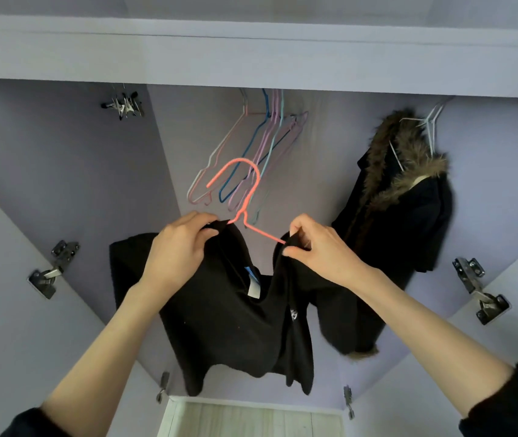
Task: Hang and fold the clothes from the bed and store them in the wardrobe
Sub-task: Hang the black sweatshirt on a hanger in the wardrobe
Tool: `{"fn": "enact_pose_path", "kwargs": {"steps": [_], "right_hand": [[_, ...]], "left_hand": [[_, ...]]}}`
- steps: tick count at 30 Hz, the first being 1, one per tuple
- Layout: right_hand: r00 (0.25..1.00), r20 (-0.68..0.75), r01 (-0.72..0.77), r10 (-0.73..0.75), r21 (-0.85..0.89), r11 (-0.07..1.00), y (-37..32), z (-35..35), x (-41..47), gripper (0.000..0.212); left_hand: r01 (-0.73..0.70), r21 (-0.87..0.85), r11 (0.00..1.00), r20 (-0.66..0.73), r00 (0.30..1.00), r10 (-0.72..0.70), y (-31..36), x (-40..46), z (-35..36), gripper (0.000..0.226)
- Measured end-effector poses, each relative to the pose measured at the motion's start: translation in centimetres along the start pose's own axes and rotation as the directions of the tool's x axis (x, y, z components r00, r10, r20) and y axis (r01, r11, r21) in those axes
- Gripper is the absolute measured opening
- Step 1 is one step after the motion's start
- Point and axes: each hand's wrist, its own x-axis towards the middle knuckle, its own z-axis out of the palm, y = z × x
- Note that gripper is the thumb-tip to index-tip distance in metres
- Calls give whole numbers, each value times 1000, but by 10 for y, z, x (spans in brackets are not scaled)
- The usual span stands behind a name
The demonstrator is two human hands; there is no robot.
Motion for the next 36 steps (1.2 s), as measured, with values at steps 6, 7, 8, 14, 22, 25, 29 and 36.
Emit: {"fn": "enact_pose_path", "kwargs": {"steps": [6,7,8,14,22,25,29,36], "right_hand": [[993,-54,-105,104,1,995,13,-6,-2,33],[987,-113,-110,111,18,994,16,-10,-3,33],[976,-173,-124,132,52,991,20,-16,-4,32],[950,-231,-183,208,128,975,34,-33,-13,15],[938,-256,-196,234,167,966,27,-23,-21,10],[933,-272,-201,238,157,967,26,-27,-21,12],[932,-273,-202,238,156,967,31,-30,-26,12],[926,-307,-213,219,53,976,49,-36,-39,16]], "left_hand": [[16,2,1000,23,1000,-16,-13,-8,0,22],[34,18,999,27,999,-35,-18,-10,-2,22],[60,36,998,27,998,-61,-24,-11,-5,21],[101,34,994,-11,995,-100,-31,-10,-11,19],[-68,128,989,89,994,56,-13,0,-7,19],[-120,89,989,101,989,111,-9,4,-7,20],[-110,21,994,85,990,108,-7,7,0,18],[-1,-32,999,44,999,3,-18,-2,6,18]]}}
